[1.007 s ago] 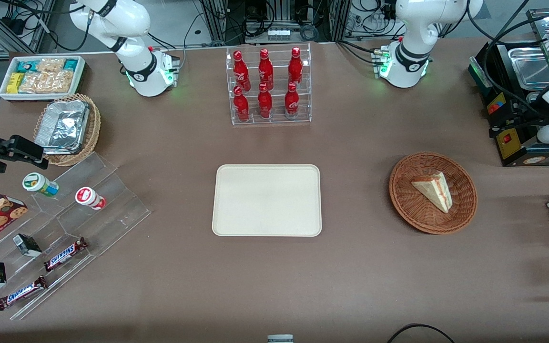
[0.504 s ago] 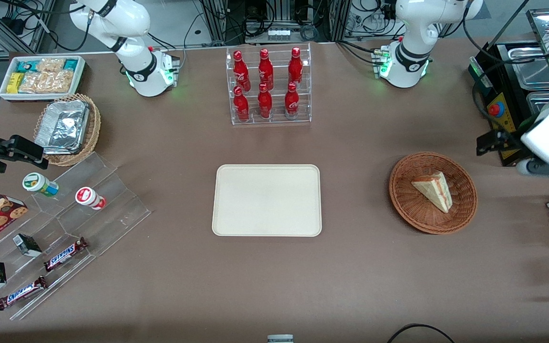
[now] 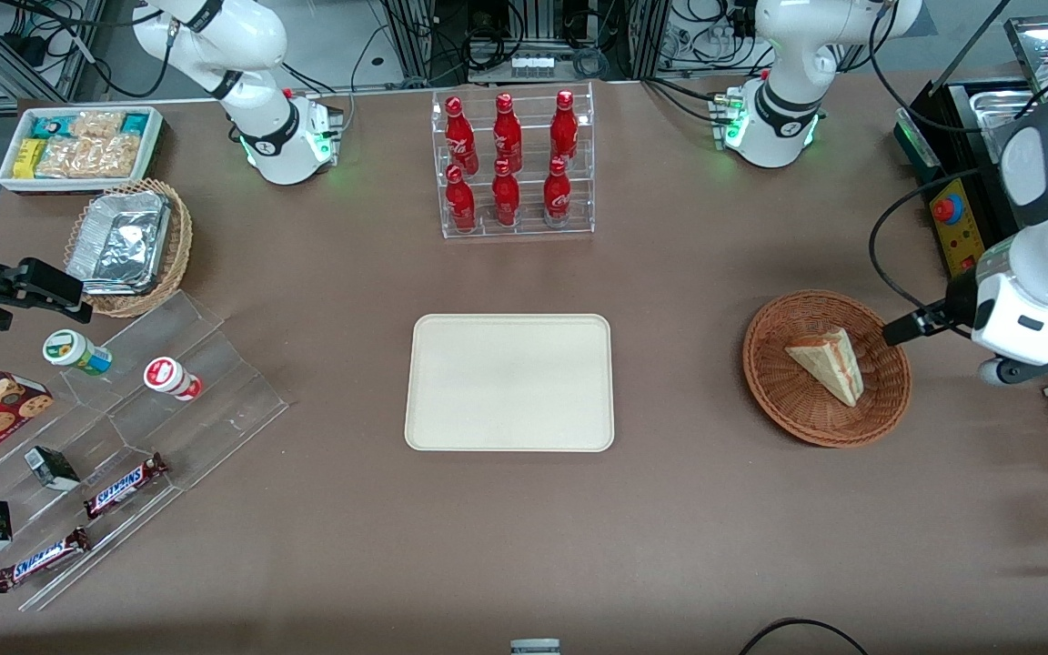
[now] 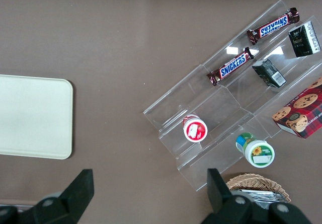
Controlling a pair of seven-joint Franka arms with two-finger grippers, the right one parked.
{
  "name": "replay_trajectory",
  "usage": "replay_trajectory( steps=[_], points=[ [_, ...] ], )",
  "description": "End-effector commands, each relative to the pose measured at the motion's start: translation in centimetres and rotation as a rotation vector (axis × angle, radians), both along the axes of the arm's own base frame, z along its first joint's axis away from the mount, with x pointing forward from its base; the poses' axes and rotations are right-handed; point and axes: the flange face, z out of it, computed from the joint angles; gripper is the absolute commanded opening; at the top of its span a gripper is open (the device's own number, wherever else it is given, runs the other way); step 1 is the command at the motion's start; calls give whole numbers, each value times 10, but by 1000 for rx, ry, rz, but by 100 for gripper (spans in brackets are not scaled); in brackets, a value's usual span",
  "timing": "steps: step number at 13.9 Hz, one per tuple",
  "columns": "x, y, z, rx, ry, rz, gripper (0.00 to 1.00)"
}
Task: Place sandwich from basket to tray
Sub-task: 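Move the left gripper over the wrapped sandwich in the wicker basket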
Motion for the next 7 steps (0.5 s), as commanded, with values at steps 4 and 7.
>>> replay_trajectory(
  steps=[4,7],
  points=[
    [-27,15,-76,9,-89,153,100],
    [-40,6,-109,10,-111,265,100]
  ],
)
